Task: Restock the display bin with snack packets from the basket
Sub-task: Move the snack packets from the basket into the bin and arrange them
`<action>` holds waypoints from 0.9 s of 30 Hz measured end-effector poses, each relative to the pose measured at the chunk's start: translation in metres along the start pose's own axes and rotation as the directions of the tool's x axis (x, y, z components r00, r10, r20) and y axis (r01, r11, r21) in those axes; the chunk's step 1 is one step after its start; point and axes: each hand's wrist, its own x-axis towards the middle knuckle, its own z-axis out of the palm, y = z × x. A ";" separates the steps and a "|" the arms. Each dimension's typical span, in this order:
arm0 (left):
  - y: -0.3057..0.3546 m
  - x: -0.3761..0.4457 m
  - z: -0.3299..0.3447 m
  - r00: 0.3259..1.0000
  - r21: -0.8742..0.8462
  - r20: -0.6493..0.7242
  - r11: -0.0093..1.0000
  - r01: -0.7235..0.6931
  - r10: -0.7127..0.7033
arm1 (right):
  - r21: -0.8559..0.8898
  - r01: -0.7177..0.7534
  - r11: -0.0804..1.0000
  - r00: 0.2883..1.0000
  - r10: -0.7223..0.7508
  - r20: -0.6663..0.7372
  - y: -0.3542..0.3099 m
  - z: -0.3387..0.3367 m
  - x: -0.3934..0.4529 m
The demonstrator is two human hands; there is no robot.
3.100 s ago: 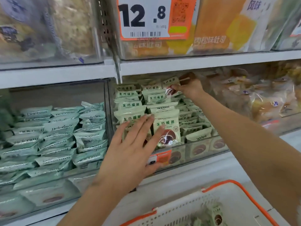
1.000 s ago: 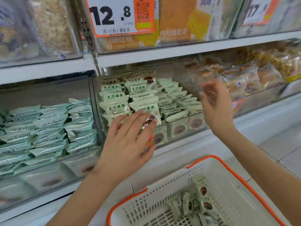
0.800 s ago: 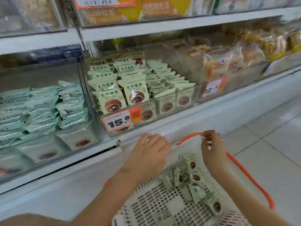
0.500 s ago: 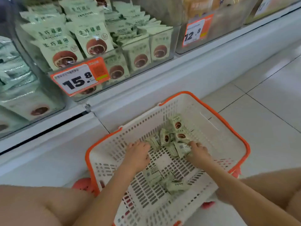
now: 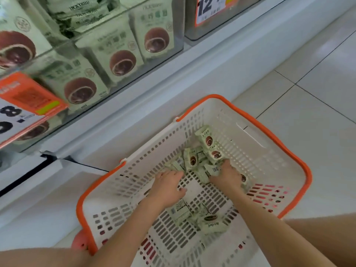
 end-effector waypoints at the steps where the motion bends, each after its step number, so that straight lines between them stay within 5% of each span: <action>1: 0.001 0.001 -0.003 1.000 -0.013 -0.003 1.000 -0.011 0.011 | 0.121 0.005 0.993 1.000 -0.007 0.022 0.001 -0.006 -0.004; 4: 0.011 0.001 -0.015 0.998 -0.042 -0.006 0.997 -0.063 0.063 | 0.485 -0.026 0.874 0.993 -0.032 0.112 -0.001 -0.026 -0.019; 8: 0.038 -0.001 -0.035 0.996 -0.095 -0.024 0.992 -0.087 0.085 | 0.835 -0.292 0.467 0.906 -0.147 0.398 -0.016 -0.060 -0.036; 13: 0.057 -0.013 -0.077 0.977 -0.073 -0.137 0.982 -0.172 0.161 | 0.795 -0.096 0.599 0.801 -0.427 0.419 -0.040 -0.102 -0.071; 19: 0.050 -0.060 -0.120 0.932 0.101 -0.256 0.966 -0.238 0.257 | 0.533 0.370 0.761 0.867 -0.489 0.096 -0.060 -0.137 -0.121; 27: 0.050 -0.122 -0.167 0.873 0.236 -0.386 0.947 -0.220 0.299 | 0.310 0.692 0.652 0.697 -0.714 -0.056 -0.102 -0.173 -0.189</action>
